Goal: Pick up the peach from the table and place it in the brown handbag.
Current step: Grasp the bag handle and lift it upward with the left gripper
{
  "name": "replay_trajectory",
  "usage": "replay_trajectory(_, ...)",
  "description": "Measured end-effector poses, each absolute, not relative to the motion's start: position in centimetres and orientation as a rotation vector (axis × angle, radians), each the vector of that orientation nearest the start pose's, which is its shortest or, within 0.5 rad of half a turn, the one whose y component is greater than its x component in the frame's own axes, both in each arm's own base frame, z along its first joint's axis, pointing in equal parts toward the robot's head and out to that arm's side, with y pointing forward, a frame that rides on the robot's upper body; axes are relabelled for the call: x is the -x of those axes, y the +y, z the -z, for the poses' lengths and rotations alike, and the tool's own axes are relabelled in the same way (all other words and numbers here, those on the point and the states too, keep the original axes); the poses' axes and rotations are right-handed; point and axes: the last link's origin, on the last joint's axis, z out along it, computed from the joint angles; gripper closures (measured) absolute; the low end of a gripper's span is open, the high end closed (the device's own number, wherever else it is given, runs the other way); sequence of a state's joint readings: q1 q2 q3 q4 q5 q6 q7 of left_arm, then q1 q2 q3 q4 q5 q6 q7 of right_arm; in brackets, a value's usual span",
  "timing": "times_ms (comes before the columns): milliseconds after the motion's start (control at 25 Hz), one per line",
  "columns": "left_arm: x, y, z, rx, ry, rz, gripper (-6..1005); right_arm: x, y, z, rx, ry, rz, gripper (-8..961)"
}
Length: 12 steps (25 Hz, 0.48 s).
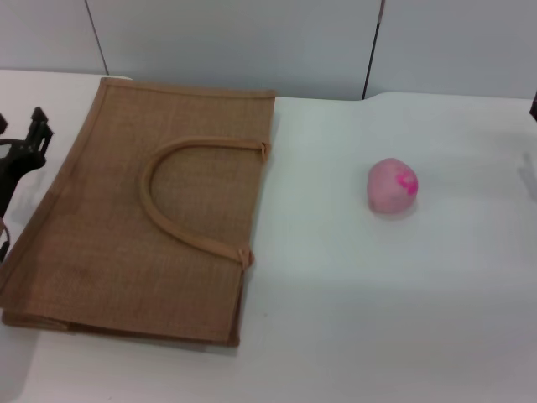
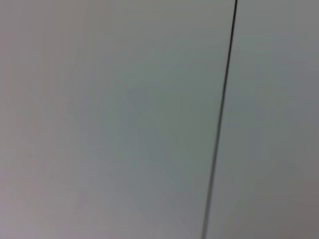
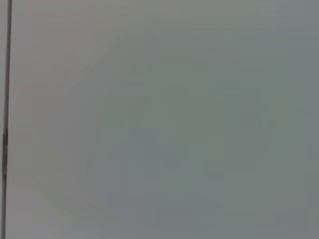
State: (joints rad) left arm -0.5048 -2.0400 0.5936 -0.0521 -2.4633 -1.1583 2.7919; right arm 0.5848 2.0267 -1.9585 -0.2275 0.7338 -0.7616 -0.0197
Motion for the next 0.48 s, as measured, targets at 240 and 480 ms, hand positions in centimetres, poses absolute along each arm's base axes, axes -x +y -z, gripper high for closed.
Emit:
replay_trajectory(240, 35.1, 34.8, -1.7, 1.563, -0.782, 0.819, 378, -32.2, 40.8, -0.4, 1.606, 0.612, -0.425, 164)
replay_trajectory(480, 34.2, 35.6, -1.8, 1.693, -0.729, 0.804, 383, -32.2, 41.1, 0.0, 1.636, 0.614, -0.379, 164)
